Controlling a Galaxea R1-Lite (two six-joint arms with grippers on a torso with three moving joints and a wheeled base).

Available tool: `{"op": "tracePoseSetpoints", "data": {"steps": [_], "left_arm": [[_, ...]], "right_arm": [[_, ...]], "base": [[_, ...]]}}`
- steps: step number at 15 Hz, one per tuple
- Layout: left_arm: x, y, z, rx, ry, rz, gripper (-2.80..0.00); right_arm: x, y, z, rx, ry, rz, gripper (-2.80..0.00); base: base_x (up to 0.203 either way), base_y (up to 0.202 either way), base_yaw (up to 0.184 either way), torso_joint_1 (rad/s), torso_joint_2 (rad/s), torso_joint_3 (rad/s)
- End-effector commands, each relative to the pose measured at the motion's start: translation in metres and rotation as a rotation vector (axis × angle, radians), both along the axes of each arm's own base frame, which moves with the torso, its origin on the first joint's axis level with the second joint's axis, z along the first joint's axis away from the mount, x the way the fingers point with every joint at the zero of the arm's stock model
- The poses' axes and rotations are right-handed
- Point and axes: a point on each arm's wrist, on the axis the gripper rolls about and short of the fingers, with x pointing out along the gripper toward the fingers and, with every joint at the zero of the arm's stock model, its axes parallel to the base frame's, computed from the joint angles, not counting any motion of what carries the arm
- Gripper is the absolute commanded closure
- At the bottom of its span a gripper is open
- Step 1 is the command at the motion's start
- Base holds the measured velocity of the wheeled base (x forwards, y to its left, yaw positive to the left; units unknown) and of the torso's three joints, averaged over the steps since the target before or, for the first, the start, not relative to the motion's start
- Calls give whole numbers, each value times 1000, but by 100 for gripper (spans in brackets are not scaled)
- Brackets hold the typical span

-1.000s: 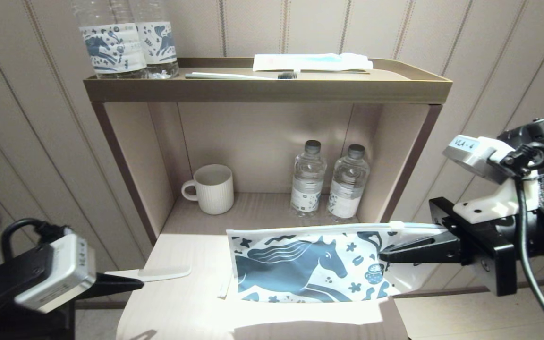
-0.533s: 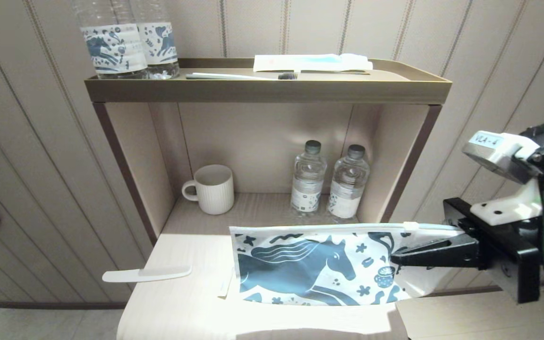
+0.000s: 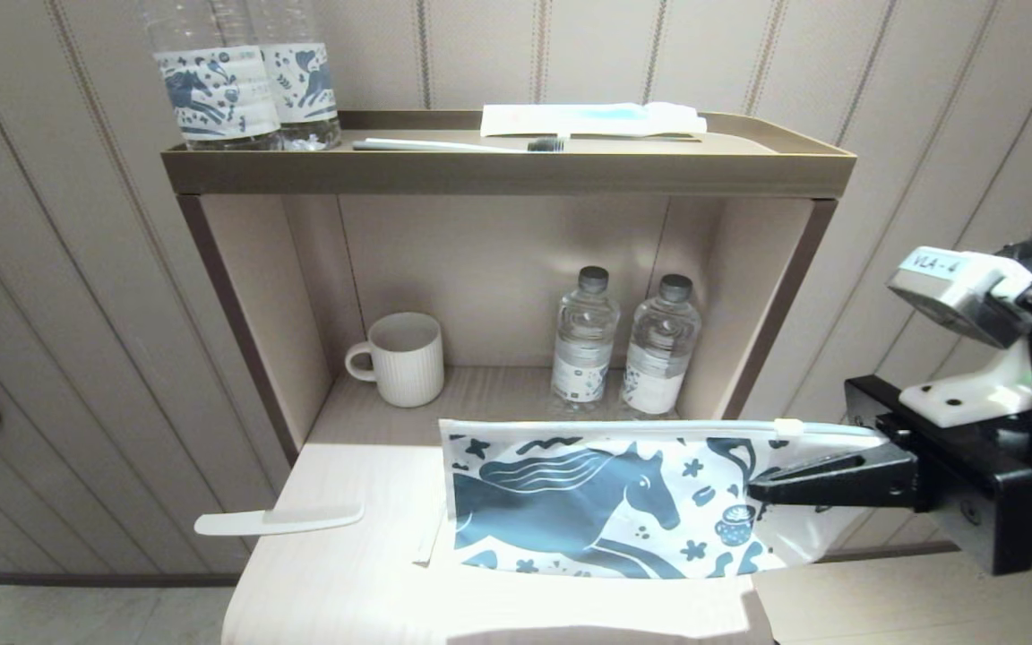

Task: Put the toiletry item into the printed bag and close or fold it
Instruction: Pick up the comb

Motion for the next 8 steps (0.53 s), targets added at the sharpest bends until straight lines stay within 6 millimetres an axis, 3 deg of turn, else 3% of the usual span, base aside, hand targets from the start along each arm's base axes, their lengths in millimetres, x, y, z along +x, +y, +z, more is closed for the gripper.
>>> {"op": "tracePoseSetpoints", "data": {"steps": [1, 2, 8], "left_arm": [[11, -6, -9, 47, 60, -1, -280], [17, -10, -10, 42, 55, -3, 0], [31, -18, -17, 58, 92, -7, 0]], "right_arm": [[6, -2, -5, 5, 23, -3, 0], [8, -3, -6, 5, 27, -10, 0], [11, -2, -6, 4, 28, -5, 0]], "base": [[0, 0, 0, 0, 0, 0], [0, 0, 0, 0, 0, 0], [0, 0, 0, 0, 0, 0]]}}
